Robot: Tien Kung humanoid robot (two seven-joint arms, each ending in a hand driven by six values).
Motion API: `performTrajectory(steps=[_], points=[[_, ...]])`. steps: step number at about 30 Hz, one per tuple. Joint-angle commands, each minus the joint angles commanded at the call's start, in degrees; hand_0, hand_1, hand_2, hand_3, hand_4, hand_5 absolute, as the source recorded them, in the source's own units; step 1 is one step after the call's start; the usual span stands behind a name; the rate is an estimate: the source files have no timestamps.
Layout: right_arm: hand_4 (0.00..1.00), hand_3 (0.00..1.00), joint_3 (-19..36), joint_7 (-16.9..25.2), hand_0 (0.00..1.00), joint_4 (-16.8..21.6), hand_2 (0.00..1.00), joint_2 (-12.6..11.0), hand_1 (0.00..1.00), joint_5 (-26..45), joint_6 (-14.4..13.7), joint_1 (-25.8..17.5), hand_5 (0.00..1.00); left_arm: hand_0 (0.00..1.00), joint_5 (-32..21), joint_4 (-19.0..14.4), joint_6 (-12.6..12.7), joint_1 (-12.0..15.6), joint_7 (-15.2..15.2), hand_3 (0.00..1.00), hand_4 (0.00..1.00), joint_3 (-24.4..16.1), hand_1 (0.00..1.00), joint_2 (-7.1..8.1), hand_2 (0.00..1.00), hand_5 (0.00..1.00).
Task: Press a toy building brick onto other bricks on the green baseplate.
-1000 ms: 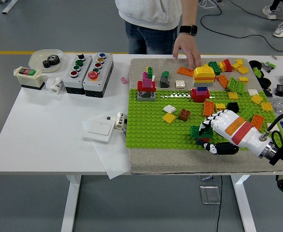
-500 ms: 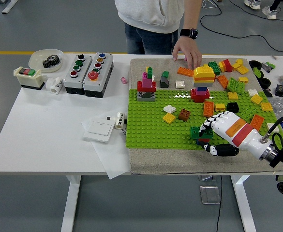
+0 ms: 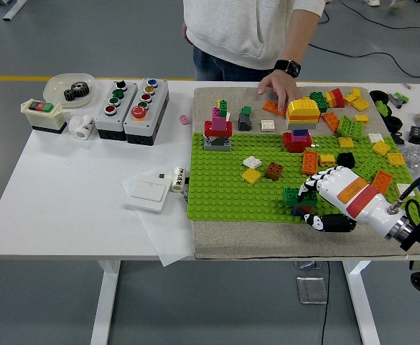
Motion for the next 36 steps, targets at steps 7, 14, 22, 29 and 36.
performTrajectory(steps=[7, 14, 22, 29, 36], points=[[0.638, 0.511, -0.01, 0.03, 0.402, 0.23, 0.505, -0.07, 0.442, 0.04, -0.04, 0.16, 0.484, 0.502, -0.12, 0.02, -0.07, -0.1, -0.07, 0.788, 0.838, 0.08, 0.605, -0.03, 0.768, 0.83], [0.638, 0.51, 0.27, 0.07, 0.402, 0.27, 0.505, -0.03, 0.443, 0.08, -0.1, -0.02, 0.484, 0.5, -0.19, 0.04, -0.07, -0.18, -0.07, 0.788, 0.838, 0.12, 0.605, -0.05, 0.767, 0.829], [0.638, 0.51, 0.62, 0.18, 0.406, 0.58, 0.505, -0.37, 0.442, -0.2, -0.21, -0.2, 0.484, 0.501, -0.29, 0.03, -0.02, -0.23, -0.09, 0.788, 0.836, 0.16, 0.605, -0.08, 0.767, 0.831], [0.638, 0.51, 0.81, 0.28, 0.406, 0.88, 0.505, -0.6, 0.442, -0.44, -0.24, -0.47, 0.484, 0.502, -0.21, 0.03, -0.02, -0.24, -0.11, 0.788, 0.834, 0.15, 0.606, -0.08, 0.766, 0.831], [0.637, 0.51, 1.01, 0.38, 0.405, 0.89, 0.505, -0.64, 0.441, -0.63, -0.3, -0.61, 0.484, 0.501, 0.11, 0.02, -0.06, -0.18, 0.03, 0.788, 0.833, 0.0, 0.605, -0.06, 0.766, 0.832]])
